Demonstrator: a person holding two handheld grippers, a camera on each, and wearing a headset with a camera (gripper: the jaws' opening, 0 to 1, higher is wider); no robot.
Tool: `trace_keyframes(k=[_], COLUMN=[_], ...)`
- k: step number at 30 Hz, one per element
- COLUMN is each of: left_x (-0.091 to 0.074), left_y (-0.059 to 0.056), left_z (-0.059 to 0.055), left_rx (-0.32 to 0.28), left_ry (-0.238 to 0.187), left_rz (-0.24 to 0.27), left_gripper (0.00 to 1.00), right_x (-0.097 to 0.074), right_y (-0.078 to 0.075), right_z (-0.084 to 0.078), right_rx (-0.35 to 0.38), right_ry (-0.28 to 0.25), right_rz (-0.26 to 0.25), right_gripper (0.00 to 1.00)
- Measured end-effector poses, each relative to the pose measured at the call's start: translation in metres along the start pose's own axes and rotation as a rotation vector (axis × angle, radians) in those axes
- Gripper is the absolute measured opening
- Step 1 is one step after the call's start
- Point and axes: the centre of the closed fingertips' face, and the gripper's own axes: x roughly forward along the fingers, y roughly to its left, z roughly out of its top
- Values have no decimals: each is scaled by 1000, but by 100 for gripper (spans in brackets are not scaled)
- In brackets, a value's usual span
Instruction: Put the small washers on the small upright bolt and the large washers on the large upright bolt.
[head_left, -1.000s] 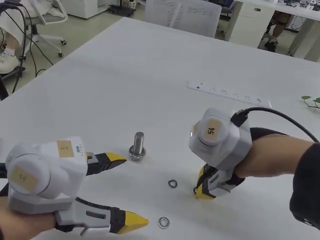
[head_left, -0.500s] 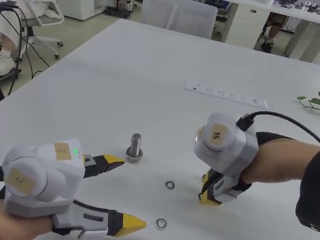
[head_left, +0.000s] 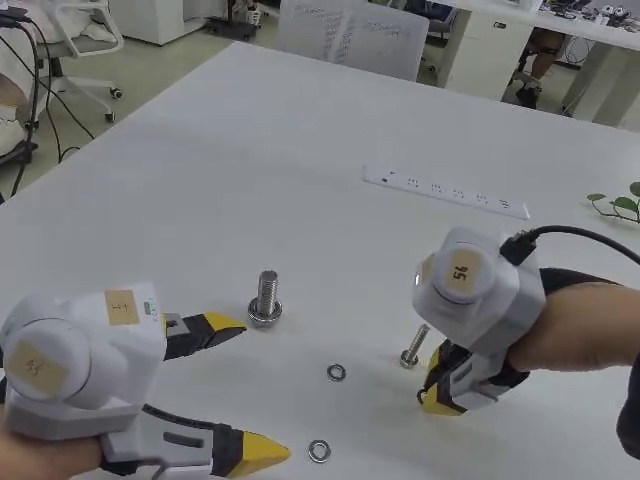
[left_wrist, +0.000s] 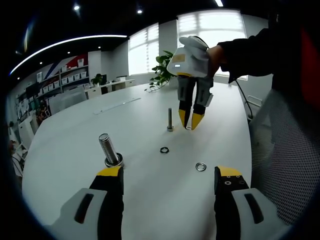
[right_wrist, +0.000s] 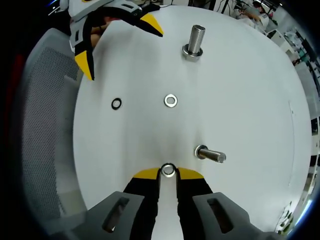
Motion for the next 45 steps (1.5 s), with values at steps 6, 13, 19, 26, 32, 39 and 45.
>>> trace_keyframes(k=[6, 13, 19, 26, 32, 39, 45], left_x=[0, 1, 1, 1, 2, 2, 3], left_y=[1, 2, 3, 3, 3, 3, 2], left_z=[1, 3, 4, 5, 5, 5, 5], left_rx=[1, 1, 1, 2, 2, 2, 2], left_ry=[1, 0, -1, -2, -4, -7, -7], left_rz=[0, 1, 2, 3, 3, 4, 2], left_gripper=[73, 73, 73, 73, 73, 73, 73], right_x=[-6, -16, -26, -39, -53, -62, -70], right_y=[-3, -5, -9, -12, -18, -21, -25], right_z=[-3, -2, 1, 1, 5, 10, 16], right_rx=[3, 8, 10, 1, -8, -21, -37], right_ry=[-1, -7, -18, -20, -31, -35, -37], right_rz=[-6, -8, -19, -32, -55, -80, -98], right_gripper=[14, 14, 14, 14, 14, 14, 14])
